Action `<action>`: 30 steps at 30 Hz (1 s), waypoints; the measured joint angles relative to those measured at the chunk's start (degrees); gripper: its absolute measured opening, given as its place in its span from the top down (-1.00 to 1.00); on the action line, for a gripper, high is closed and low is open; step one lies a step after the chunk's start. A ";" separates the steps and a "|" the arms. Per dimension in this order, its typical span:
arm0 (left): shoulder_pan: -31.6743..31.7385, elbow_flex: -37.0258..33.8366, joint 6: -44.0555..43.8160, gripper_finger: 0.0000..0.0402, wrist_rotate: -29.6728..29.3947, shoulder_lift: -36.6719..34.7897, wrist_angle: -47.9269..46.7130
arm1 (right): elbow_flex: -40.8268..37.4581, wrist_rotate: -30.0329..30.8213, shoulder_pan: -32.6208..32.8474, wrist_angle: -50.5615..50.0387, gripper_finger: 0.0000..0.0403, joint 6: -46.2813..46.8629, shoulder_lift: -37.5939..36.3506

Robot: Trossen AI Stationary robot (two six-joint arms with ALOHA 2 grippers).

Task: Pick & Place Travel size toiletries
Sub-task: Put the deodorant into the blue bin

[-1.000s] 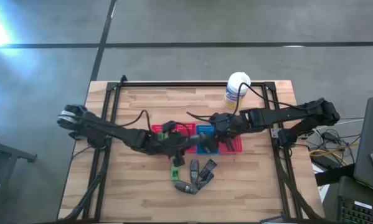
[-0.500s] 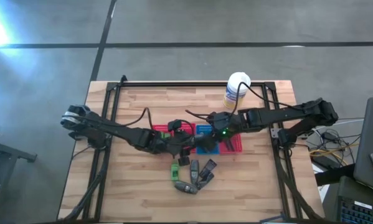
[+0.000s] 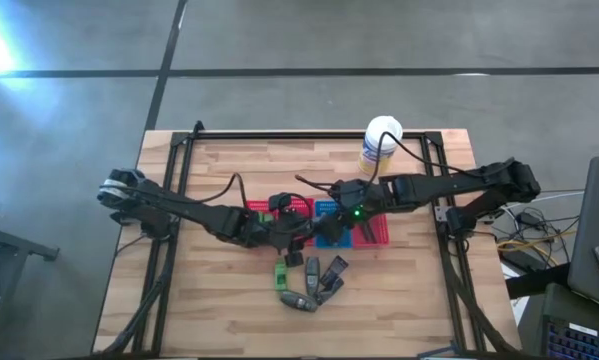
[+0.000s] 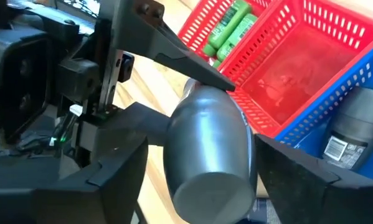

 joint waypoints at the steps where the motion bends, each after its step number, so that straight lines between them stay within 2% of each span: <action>1: 0.04 0.00 0.00 0.03 -0.02 0.00 0.00 | 0.00 -0.28 0.00 0.01 -0.37 0.23 0.12; 9: 0.24 -0.02 0.00 0.03 -1.18 0.02 -0.20 | 0.00 -1.13 -0.20 -0.73 0.05 0.47 0.29; 12: 0.22 -0.02 0.04 0.01 -1.14 0.06 -0.15 | 0.11 -1.24 -0.38 -1.86 0.06 0.20 0.32; 15: 0.26 -0.01 -0.70 -0.18 -1.42 0.11 -1.13 | 0.22 -1.33 -0.68 -3.82 0.06 -0.65 0.27; 19: 0.10 -0.02 -6.32 -0.50 -1.99 -0.76 -8.85 | -0.03 -0.61 -1.25 -9.46 0.06 -1.58 -0.27; 22: -0.39 -0.02 -12.86 -0.64 -2.01 -1.63 -19.38 | 0.00 4.06 -1.51 -16.93 0.05 -3.20 -1.41; 25: -1.28 -0.10 -18.37 -0.68 -1.98 -2.32 -27.41 | -0.01 11.92 -1.46 -23.11 0.05 -5.30 -0.93; 27: -2.08 -0.48 -20.75 -0.67 -2.50 -2.77 -29.52 | -0.02 18.03 -0.88 -25.74 0.05 -5.72 0.06; 30: -3.13 -1.72 -23.63 -0.65 -3.96 -4.10 -29.85 | -0.13 21.93 -0.08 -26.46 0.04 -6.48 2.20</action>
